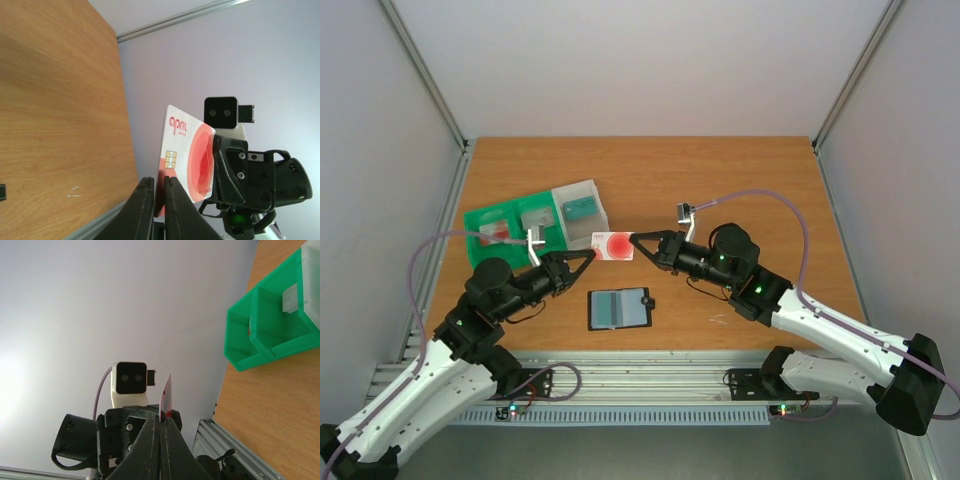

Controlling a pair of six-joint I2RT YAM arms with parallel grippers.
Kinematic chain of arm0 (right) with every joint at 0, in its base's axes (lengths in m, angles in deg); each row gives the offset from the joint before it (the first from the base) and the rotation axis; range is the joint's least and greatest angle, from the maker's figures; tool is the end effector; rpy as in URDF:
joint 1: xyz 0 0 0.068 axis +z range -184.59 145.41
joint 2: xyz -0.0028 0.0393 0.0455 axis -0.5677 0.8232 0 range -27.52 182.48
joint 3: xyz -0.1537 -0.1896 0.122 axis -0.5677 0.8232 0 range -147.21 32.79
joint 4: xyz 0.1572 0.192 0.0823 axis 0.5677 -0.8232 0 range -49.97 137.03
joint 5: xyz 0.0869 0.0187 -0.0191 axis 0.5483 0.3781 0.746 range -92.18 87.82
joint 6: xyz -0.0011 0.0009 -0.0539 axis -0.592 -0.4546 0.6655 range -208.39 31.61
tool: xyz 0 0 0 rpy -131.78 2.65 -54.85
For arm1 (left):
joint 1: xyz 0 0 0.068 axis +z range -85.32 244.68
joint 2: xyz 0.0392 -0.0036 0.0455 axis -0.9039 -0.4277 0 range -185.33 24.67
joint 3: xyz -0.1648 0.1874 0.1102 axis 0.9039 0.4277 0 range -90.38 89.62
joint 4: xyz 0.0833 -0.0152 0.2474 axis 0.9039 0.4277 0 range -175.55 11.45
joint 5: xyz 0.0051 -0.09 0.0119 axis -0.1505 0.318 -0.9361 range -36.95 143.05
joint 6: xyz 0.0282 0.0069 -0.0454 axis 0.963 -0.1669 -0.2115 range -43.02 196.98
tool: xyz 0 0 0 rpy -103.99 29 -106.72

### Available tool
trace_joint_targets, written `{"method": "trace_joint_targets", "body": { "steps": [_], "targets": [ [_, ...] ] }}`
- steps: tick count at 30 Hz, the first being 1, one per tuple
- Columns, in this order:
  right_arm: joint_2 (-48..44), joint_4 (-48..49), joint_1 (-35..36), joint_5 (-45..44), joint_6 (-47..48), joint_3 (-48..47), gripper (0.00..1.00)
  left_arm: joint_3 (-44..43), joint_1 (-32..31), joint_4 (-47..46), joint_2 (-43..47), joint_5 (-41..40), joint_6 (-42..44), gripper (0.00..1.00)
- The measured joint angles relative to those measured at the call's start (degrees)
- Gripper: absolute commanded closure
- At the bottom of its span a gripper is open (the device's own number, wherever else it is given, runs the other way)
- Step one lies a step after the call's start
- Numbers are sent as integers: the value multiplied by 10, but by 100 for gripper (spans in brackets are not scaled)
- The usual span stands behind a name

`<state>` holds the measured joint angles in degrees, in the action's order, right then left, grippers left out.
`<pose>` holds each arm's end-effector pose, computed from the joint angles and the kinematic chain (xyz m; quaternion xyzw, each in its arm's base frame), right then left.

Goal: Take the credit cards out of the card holder

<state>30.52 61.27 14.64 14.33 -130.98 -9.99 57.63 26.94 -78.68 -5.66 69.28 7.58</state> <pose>0.1494 0.1888 0.3291 -0.1415 0.6989 0.5694 0.4089 0.1071 -0.0955 0.3042 -0.1078 0.7293 -0.5990 0.3125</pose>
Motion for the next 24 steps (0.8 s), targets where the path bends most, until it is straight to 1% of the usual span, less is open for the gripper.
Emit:
{"method": "trace_joint_targets", "body": {
  "steps": [3, 7, 12, 16, 19, 21, 22, 24],
  "targets": [
    [1, -1, 0, 0, 0, 2, 98, 6, 0, -10, 0, -1, -5, 100],
    [1, -1, -1, -6, -5, 9, 87, 6, 0, -18, 2, -1, -6, 99],
    [0, -3, -1, -6, -12, 17, 64, 7, 0, -18, 3, 2, -1, 100],
    [-7, -18, -1, -7, -7, 23, 38, 14, 0, -13, 9, 2, 7, 100],
    [-20, -38, -1, -9, 0, 22, 23, 14, 0, -3, 7, 2, 19, 99],
    [-28, -66, -1, -11, 12, 19, 6, 14, 1, 7, 6, 2, 29, 100],
    [-31, -82, -1, -12, 16, 16, 2, 14, 2, 11, 4, 2, 35, 100],
    [-32, -124, 0, -15, 33, 6, 2, 12, 8, 23, -1, 3, 46, 99]
  ]
}}
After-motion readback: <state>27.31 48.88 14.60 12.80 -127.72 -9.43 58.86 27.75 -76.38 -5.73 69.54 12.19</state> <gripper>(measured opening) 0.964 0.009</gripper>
